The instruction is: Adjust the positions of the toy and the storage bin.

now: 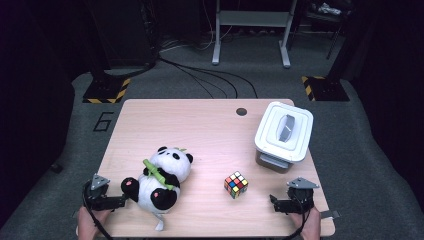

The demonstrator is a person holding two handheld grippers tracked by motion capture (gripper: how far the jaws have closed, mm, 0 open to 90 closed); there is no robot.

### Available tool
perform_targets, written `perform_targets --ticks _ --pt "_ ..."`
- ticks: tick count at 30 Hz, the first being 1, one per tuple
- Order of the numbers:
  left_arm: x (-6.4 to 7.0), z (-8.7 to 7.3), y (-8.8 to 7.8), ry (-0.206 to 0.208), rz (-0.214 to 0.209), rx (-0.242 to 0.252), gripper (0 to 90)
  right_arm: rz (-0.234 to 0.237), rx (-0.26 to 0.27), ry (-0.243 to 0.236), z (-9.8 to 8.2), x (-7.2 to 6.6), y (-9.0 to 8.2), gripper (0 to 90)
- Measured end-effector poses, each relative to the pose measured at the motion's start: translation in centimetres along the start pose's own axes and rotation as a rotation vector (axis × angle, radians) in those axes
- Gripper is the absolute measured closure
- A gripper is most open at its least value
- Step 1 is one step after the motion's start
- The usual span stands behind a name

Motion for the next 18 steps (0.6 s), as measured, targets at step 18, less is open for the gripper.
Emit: perform_targets --ticks 18 --pt "-0.07 -0.01 0.01 -0.005 0.01 0.005 0.1 -0.008 0.0 0.014 -0.01 -0.01 -0.03 1.2"
Point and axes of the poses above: each handheld gripper's, and its own axes: y roughly forward along the jaws, z roughly out of its top, x roughly to its right, the point moved 4 cm from there along y, roughly forward along the jaws, and after that the axes turned 9 degrees about -z, right-handed, at the moved point
